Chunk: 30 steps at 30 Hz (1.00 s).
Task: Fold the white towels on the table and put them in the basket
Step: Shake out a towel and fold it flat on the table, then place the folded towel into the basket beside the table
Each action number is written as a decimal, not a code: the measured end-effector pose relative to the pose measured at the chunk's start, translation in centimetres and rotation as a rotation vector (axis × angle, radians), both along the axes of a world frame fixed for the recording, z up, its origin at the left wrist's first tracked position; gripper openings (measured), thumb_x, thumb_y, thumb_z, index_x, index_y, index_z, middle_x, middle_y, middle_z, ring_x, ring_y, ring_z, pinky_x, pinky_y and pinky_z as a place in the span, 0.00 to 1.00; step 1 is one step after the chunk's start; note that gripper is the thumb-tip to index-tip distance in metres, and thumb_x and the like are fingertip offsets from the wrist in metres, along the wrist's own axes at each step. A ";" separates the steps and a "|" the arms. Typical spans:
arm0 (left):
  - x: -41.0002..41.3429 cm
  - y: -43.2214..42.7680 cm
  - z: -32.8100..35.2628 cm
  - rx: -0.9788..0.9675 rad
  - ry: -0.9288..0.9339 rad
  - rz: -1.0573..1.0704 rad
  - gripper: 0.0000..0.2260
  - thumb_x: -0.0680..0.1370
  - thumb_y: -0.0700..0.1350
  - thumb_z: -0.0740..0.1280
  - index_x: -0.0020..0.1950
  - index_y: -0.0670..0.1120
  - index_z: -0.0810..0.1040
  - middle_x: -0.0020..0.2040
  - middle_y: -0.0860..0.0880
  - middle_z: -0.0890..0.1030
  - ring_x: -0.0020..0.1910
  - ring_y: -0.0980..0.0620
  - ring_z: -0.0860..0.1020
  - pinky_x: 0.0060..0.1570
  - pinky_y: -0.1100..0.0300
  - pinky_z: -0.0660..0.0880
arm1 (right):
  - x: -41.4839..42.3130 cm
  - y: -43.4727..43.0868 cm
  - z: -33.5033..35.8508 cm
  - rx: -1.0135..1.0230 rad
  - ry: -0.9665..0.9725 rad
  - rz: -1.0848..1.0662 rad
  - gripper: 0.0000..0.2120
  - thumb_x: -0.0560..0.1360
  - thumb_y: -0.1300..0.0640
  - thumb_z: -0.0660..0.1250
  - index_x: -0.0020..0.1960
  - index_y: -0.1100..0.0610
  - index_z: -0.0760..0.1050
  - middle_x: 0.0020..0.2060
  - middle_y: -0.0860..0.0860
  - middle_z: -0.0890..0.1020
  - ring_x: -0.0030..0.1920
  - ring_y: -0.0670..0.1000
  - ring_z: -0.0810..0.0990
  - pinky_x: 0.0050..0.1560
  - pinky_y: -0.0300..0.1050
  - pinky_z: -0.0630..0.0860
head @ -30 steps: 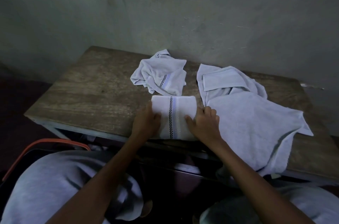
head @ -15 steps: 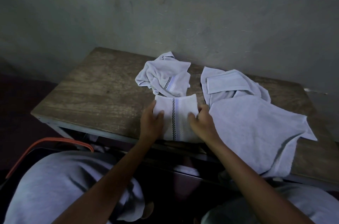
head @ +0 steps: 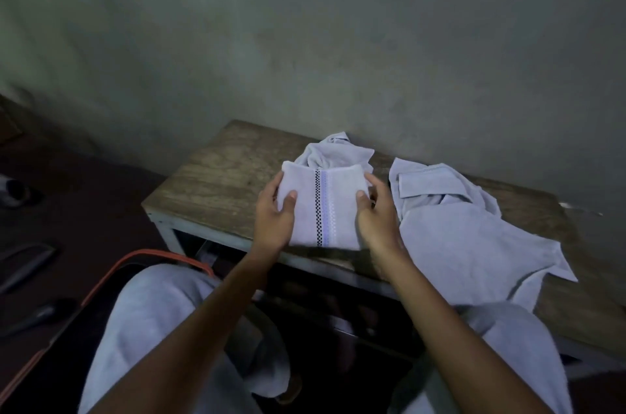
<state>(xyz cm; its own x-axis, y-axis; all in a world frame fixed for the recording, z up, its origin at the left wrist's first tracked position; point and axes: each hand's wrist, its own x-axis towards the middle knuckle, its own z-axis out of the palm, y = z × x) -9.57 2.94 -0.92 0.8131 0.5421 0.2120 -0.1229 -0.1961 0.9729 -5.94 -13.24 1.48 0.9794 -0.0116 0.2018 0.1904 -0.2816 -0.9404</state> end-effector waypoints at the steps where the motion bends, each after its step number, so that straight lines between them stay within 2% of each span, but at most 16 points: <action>1: -1.1 0.8 0.9 -0.003 -0.014 0.023 0.20 0.78 0.41 0.65 0.69 0.43 0.70 0.65 0.44 0.74 0.62 0.49 0.74 0.61 0.57 0.71 | -0.8 1.0 1.1 0.000 -0.013 0.020 0.15 0.78 0.63 0.59 0.64 0.54 0.70 0.53 0.43 0.73 0.53 0.44 0.72 0.52 0.26 0.69; 3: -3.2 2.5 2.2 -0.014 -0.028 0.090 0.20 0.78 0.41 0.65 0.69 0.43 0.70 0.65 0.44 0.75 0.62 0.49 0.74 0.63 0.54 0.71 | -1.9 3.1 2.7 0.034 -0.025 0.069 0.16 0.78 0.62 0.59 0.64 0.53 0.71 0.52 0.44 0.73 0.53 0.45 0.72 0.57 0.37 0.71; 4: -4.2 3.3 2.6 -0.026 -0.033 0.129 0.20 0.78 0.41 0.65 0.69 0.43 0.70 0.65 0.44 0.75 0.62 0.48 0.75 0.63 0.54 0.71 | -2.5 4.1 3.3 0.048 -0.028 0.098 0.16 0.78 0.62 0.59 0.65 0.52 0.71 0.53 0.45 0.74 0.54 0.46 0.73 0.57 0.38 0.70; 7: -7.6 5.5 4.0 -0.052 -0.080 0.228 0.19 0.77 0.41 0.66 0.68 0.42 0.71 0.63 0.44 0.77 0.61 0.48 0.75 0.63 0.52 0.72 | -4.1 7.0 4.6 0.079 -0.076 0.216 0.17 0.78 0.63 0.59 0.65 0.52 0.71 0.55 0.43 0.74 0.53 0.42 0.73 0.53 0.28 0.68; 9: -10.0 6.6 4.8 -0.040 -0.102 0.296 0.18 0.76 0.41 0.66 0.66 0.42 0.72 0.61 0.46 0.77 0.60 0.49 0.76 0.62 0.51 0.72 | -5.2 8.8 5.1 0.086 -0.095 0.282 0.17 0.77 0.64 0.59 0.64 0.52 0.73 0.56 0.42 0.76 0.52 0.39 0.73 0.55 0.31 0.68; 12: -13.5 8.1 5.6 -0.018 -0.131 0.413 0.18 0.77 0.40 0.66 0.67 0.42 0.72 0.61 0.47 0.77 0.59 0.51 0.76 0.59 0.59 0.72 | -6.9 11.4 5.3 0.072 -0.109 0.386 0.17 0.77 0.64 0.60 0.64 0.54 0.73 0.59 0.47 0.77 0.56 0.42 0.73 0.55 0.33 0.66; 15: -16.4 9.5 5.9 0.017 -0.125 0.510 0.22 0.74 0.47 0.65 0.67 0.44 0.72 0.61 0.47 0.77 0.59 0.51 0.76 0.60 0.55 0.72 | -8.3 14.0 5.6 0.082 -0.102 0.475 0.16 0.77 0.63 0.60 0.63 0.54 0.74 0.58 0.48 0.78 0.56 0.44 0.74 0.51 0.31 0.65; 17: -17.9 10.5 5.9 0.010 -0.114 0.569 0.23 0.73 0.49 0.65 0.68 0.45 0.72 0.61 0.46 0.77 0.59 0.50 0.76 0.60 0.54 0.73 | -9.0 15.6 5.7 0.087 -0.086 0.526 0.15 0.77 0.61 0.61 0.63 0.53 0.74 0.58 0.48 0.78 0.57 0.46 0.75 0.54 0.35 0.68; 19: -19.1 11.4 5.8 0.002 -0.101 0.623 0.21 0.75 0.47 0.66 0.68 0.45 0.71 0.61 0.46 0.76 0.59 0.49 0.76 0.60 0.54 0.73 | -9.6 17.3 5.4 0.104 -0.070 0.581 0.15 0.77 0.61 0.61 0.63 0.53 0.74 0.58 0.49 0.79 0.58 0.47 0.76 0.58 0.39 0.70; 23: -21.3 13.7 4.4 -0.009 -0.064 0.715 0.23 0.74 0.49 0.65 0.68 0.46 0.71 0.61 0.47 0.77 0.58 0.50 0.76 0.58 0.52 0.74 | -10.7 20.7 4.0 0.086 -0.026 0.683 0.15 0.78 0.60 0.60 0.64 0.54 0.73 0.56 0.48 0.77 0.56 0.45 0.75 0.53 0.35 0.68; 26: -22.2 15.5 2.3 -0.067 -0.048 0.777 0.19 0.77 0.44 0.65 0.68 0.45 0.70 0.61 0.47 0.77 0.58 0.51 0.77 0.58 0.53 0.75 | -11.1 23.9 1.6 0.064 0.015 0.757 0.15 0.77 0.61 0.60 0.63 0.55 0.73 0.55 0.48 0.77 0.55 0.45 0.75 0.51 0.34 0.68; 30: -22.7 18.3 -2.8 -0.178 0.037 0.839 0.21 0.77 0.40 0.64 0.71 0.44 0.67 0.65 0.50 0.74 0.61 0.53 0.74 0.62 0.56 0.72 | -10.9 28.5 -3.6 -0.018 0.110 0.885 0.15 0.77 0.62 0.60 0.63 0.55 0.73 0.55 0.49 0.78 0.55 0.47 0.76 0.50 0.34 0.71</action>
